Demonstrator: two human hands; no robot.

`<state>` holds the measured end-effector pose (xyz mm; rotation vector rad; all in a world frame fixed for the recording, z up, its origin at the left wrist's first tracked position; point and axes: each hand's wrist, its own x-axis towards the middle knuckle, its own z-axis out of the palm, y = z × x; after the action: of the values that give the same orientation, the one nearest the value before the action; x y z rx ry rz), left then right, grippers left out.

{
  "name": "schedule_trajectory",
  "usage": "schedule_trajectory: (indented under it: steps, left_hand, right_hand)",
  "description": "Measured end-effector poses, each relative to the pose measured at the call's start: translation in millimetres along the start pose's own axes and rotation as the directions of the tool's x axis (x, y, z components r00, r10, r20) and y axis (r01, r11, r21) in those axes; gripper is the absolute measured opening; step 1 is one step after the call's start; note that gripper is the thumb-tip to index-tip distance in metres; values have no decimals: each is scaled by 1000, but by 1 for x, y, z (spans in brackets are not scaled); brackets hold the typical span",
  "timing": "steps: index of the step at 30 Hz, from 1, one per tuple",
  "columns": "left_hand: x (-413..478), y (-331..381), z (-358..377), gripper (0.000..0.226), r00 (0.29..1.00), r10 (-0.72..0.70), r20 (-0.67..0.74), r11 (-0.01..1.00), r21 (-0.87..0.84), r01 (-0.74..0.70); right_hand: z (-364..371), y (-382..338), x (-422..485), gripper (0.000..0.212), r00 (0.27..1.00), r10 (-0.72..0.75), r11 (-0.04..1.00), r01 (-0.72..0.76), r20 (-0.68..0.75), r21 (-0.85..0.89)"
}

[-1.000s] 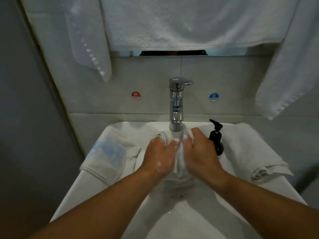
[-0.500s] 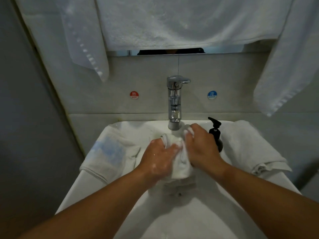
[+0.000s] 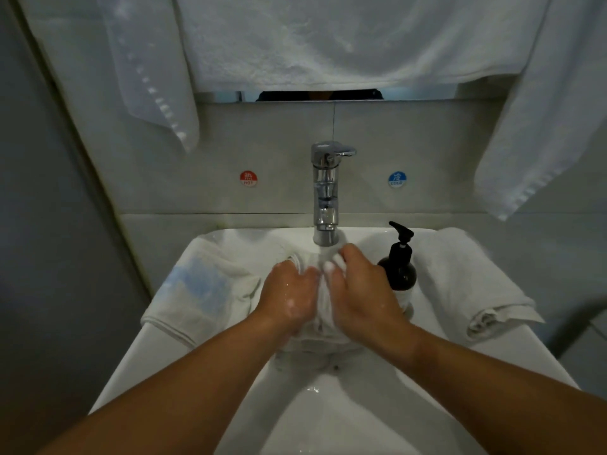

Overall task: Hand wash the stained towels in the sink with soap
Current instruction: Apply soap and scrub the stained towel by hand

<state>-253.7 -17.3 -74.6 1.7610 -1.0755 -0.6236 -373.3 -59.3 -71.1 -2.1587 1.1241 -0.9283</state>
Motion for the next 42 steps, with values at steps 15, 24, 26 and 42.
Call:
schedule_trajectory:
  steps: [15,24,26,42]
  left_hand:
    - [-9,5,-10,30,980,23,199,990,-143,6]
    - [-7,-1,-6,39,982,4,189,991,-134,21]
    - [-8,1,-12,31,952,102,288,951,-310,-8]
    - [0,-1,-7,45,999,-14,36,999,-31,15]
  right_hand:
    - [-10,3,17,12,996,50,998,-53,-69,-34]
    - [-6,6,15,9,999,42,997,-44,-30,-61]
    - [-14,10,23,17,992,109,992,-112,-70,-51]
    - [2,-4,-2,7,999,-31,997,33,31,-72]
